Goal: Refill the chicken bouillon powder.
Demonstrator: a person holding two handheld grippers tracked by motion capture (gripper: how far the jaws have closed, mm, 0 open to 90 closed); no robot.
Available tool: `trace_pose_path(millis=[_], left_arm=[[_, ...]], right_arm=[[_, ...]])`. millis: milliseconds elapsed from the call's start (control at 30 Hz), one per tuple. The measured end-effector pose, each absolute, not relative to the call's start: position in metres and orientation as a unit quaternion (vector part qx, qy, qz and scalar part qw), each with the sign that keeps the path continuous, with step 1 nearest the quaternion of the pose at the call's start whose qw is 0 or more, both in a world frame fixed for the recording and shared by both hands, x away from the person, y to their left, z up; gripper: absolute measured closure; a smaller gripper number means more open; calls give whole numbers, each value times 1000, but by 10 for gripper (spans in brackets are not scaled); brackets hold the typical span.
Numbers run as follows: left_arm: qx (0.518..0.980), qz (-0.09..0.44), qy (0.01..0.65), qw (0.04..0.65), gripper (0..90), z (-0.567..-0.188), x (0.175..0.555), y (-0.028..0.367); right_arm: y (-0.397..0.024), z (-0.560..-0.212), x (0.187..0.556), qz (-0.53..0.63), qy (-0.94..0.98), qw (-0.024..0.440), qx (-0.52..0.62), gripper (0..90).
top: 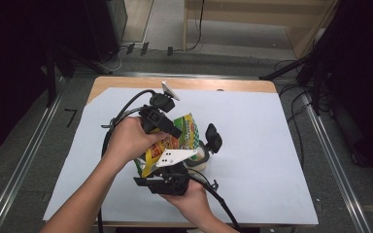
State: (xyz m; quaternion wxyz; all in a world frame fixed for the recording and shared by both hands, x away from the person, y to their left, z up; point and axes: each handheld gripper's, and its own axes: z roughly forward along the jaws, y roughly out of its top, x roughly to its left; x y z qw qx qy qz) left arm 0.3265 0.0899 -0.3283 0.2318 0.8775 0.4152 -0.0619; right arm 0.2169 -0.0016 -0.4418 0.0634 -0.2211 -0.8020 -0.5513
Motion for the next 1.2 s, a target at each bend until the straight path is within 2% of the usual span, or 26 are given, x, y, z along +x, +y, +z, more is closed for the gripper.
trace_pose_path(millis=[1200], left_arm=[[882, -59, 407, 232, 866, -324, 320, 84]], right_arm=[[0, -446, 216, -552, -803, 56, -218, 726]])
